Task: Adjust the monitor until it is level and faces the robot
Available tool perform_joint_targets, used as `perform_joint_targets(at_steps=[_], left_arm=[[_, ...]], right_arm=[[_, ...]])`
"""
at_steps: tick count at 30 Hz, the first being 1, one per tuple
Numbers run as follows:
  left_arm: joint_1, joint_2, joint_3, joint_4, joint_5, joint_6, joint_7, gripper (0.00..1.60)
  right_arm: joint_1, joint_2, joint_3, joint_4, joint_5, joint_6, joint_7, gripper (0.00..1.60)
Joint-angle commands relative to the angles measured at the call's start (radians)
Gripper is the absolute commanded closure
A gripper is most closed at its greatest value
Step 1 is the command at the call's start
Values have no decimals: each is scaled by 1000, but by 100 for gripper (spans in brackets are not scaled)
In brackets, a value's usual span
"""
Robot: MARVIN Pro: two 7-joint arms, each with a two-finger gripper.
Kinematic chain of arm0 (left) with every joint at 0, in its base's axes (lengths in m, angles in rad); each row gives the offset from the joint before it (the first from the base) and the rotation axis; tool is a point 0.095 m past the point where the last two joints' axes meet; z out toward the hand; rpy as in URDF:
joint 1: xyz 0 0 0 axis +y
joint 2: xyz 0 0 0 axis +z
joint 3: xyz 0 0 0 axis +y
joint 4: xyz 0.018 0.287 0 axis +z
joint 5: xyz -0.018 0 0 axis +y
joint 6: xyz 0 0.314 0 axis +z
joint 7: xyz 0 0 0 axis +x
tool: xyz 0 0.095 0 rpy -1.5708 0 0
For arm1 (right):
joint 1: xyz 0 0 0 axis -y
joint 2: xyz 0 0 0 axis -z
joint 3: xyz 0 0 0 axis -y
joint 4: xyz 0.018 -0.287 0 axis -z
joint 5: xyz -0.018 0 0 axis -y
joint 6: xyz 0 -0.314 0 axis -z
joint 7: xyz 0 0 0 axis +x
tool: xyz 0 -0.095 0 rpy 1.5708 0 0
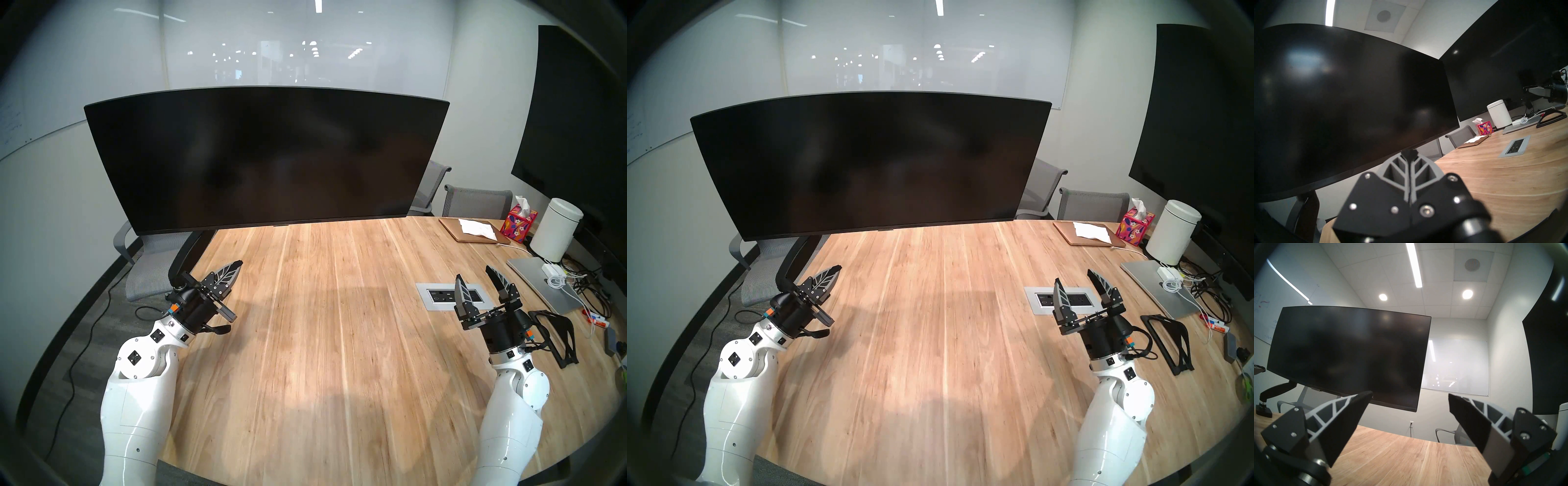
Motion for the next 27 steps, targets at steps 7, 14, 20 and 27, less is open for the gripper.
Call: perform_joint_targets(at_steps=[7, 14, 20, 27], left_arm=[[-67, -1, 20, 11, 13, 17, 11, 160], [-104, 13, 47, 36, 31, 86, 15, 152], [-125, 14, 55, 63, 45, 112, 25, 0], [-127, 14, 57, 66, 47, 115, 26, 0]], right_arm=[[3, -2, -1, -19, 10, 1, 2, 0], [3, -2, -1, -18, 10, 0, 2, 0], [3, -2, -1, -19, 10, 1, 2, 0], [3, -2, -1, -18, 10, 1, 2, 0]])
